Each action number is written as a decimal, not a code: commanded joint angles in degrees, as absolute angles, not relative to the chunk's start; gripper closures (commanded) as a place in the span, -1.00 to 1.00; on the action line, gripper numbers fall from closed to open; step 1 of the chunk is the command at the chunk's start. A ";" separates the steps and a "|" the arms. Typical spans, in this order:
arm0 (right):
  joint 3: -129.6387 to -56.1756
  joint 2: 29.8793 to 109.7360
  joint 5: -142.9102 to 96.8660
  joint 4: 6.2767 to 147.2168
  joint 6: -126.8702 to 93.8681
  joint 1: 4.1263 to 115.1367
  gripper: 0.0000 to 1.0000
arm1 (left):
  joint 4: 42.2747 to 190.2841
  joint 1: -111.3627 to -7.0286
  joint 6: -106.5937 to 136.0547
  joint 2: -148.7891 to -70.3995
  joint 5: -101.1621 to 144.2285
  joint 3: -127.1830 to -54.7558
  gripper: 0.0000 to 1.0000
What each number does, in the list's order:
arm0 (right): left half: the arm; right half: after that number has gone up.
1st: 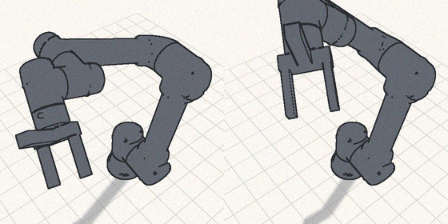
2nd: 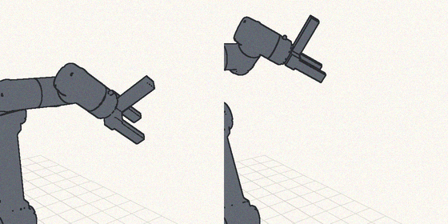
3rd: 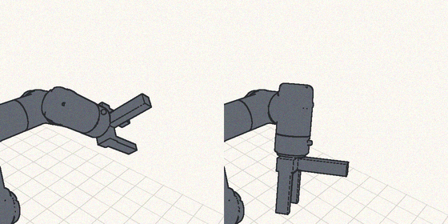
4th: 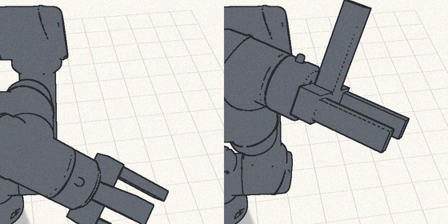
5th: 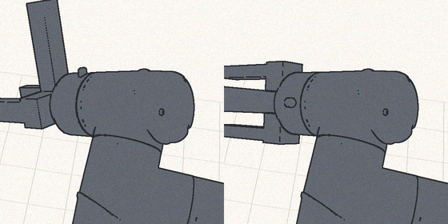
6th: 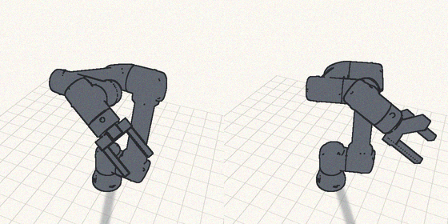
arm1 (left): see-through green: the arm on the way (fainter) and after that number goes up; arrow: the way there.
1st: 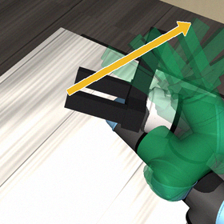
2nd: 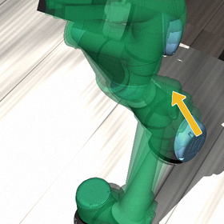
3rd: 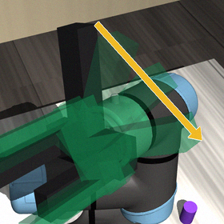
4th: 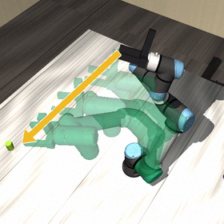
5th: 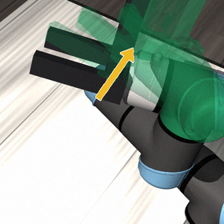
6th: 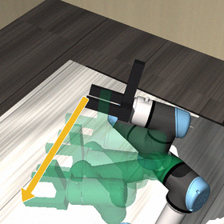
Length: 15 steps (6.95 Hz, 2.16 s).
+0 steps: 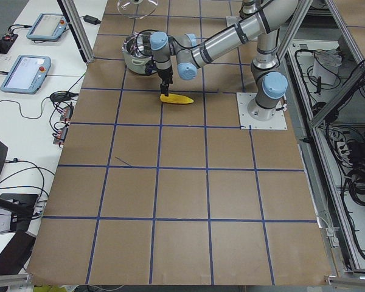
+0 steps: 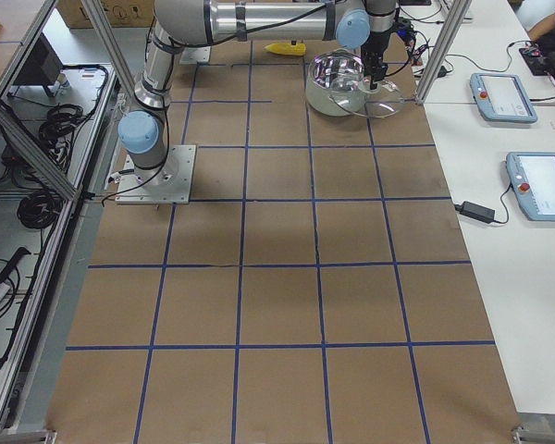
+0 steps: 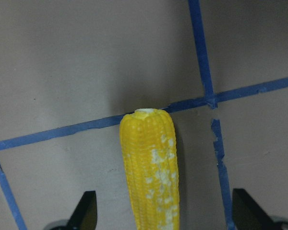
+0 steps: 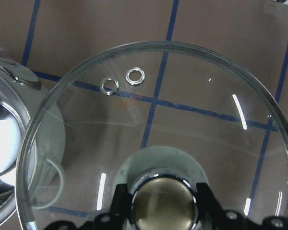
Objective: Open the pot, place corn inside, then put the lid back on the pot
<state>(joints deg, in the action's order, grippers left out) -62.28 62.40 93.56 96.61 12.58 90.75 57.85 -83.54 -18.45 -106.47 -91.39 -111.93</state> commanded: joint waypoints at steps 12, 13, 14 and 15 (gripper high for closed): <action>-63.28 66.80 87.28 93.34 13.10 83.67 0.88 | 84.29 -95.58 2.32 -114.67 -83.32 -73.26 0.60; -63.19 66.88 87.45 93.34 13.10 83.67 0.88 | 83.42 -100.58 9.33 -117.74 -83.41 -69.30 0.60; -63.19 66.88 87.54 93.34 13.10 83.67 0.88 | 82.71 -103.07 11.32 -121.17 -83.41 -65.52 0.60; -63.28 66.97 87.54 93.34 13.10 83.76 0.88 | 82.44 -104.92 11.69 -123.90 -83.58 -63.22 0.60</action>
